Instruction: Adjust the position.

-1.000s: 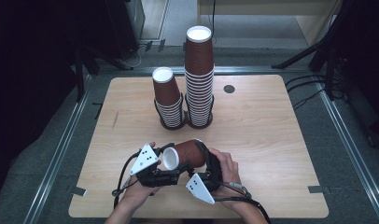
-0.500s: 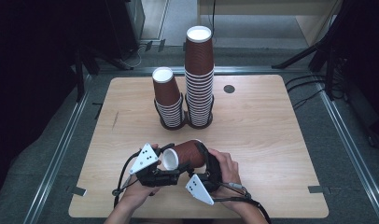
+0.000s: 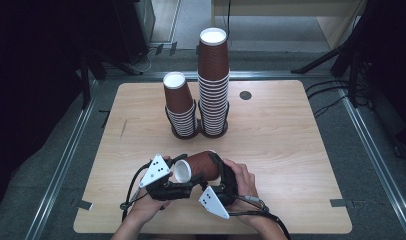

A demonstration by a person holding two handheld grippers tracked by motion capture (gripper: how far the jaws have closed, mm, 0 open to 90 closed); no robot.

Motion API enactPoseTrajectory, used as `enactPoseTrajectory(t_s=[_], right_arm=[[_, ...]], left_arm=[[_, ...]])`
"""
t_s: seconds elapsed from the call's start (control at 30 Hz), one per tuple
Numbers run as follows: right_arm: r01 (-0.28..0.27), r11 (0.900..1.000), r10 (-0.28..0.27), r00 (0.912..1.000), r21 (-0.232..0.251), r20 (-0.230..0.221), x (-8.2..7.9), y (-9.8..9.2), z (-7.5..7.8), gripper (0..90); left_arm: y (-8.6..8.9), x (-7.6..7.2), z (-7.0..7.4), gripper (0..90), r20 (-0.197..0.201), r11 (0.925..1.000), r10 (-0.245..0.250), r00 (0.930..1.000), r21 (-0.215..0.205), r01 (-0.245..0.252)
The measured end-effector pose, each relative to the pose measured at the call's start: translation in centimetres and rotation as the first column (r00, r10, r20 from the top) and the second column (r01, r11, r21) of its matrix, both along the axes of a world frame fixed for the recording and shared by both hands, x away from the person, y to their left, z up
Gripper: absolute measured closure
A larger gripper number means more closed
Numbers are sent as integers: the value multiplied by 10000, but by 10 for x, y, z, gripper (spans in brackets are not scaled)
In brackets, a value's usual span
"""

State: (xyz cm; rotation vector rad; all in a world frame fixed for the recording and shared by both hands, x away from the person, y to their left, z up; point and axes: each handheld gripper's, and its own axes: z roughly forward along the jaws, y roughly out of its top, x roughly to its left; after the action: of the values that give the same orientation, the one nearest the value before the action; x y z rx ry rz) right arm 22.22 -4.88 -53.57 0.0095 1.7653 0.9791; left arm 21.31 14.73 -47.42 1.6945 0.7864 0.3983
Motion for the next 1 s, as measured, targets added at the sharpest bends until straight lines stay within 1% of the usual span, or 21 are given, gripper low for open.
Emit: enactPoseTrajectory(t_s=[0.03,0.07,0.17,0.33,0.4,0.5,0.57,0.6,0.63,0.73,0.9,1.0], right_arm=[[-22,10000,22,10000,32,-69,0,0,1,90],[-30,9999,32,9997,105,-257,0,0,0,87],[-84,9996,97,9988,255,-486,1,-1,2,79],[-97,9997,110,9983,216,-578,1,-3,2,62],[-122,9998,133,9980,184,-617,2,-5,3,54],[-227,9996,234,9983,136,-538,2,-7,4,41],[-187,9997,197,9972,146,-720,2,-8,4,26],[-178,9998,184,9975,92,-678,3,-9,4,18],[-198,9997,208,9972,148,-723,3,-10,3,12],[-78,9997,99,9962,248,-864,4,-13,5,0],[20,9994,17,9943,349,-1065,7,-18,4,0],[147,9986,-87,9933,514,-1152,7,-21,5,0]], left_arm=[[0,0,0,208,-25,10000,10,10000,-33,-10],[1,0,0,209,-30,10000,1,10000,-50,-1],[1,1,0,212,-39,9999,-23,10000,-119,23],[1,0,0,214,-62,9998,-107,9999,-148,106],[1,0,1,216,-72,9996,-137,9999,-238,135],[1,0,1,216,-73,9994,-180,9998,-293,178],[3,0,2,217,-29,9992,-150,9999,-370,149],[4,0,3,217,-66,9989,-175,9998,-447,172],[5,0,3,217,-90,9985,-203,9998,-501,199],[7,0,5,218,31,9984,-90,10000,-563,92],[13,1,7,219,67,9968,154,9999,-784,-149],[17,2,7,219,82,9958,302,9995,-866,-293]])
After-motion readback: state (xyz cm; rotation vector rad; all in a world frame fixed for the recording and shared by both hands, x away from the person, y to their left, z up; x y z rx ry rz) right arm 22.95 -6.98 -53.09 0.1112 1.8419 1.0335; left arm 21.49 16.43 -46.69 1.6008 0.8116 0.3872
